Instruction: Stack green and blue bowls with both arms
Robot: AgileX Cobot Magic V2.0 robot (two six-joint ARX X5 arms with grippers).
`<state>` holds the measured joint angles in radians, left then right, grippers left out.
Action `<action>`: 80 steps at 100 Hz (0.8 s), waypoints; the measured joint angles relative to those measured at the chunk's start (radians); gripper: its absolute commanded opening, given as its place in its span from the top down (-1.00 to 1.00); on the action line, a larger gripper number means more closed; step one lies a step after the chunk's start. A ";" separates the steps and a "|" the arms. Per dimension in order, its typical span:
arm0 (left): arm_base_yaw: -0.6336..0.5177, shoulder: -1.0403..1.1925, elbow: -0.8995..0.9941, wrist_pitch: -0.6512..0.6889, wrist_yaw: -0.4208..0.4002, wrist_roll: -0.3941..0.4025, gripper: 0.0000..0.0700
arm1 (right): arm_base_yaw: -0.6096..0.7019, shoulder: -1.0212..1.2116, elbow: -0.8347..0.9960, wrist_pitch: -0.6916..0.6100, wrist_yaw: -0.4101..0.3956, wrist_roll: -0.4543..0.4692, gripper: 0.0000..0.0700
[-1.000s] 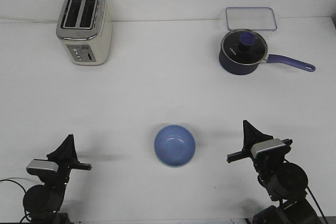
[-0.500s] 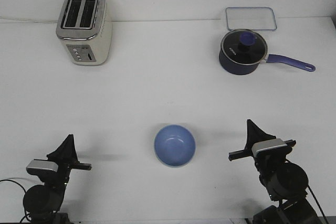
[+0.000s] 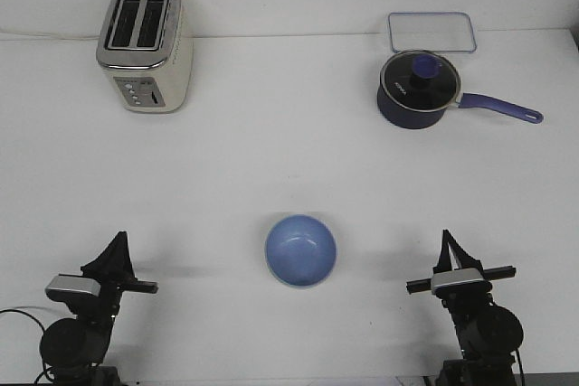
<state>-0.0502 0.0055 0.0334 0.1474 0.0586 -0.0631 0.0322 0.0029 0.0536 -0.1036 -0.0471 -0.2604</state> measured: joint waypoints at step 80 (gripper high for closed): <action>0.000 0.000 0.000 0.001 0.000 -0.002 0.96 | 0.000 -0.001 -0.039 0.051 -0.013 -0.021 1.00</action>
<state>-0.0502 0.0055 0.0334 0.1482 0.0586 -0.0654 0.0322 0.0017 0.0147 -0.0528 -0.0597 -0.2810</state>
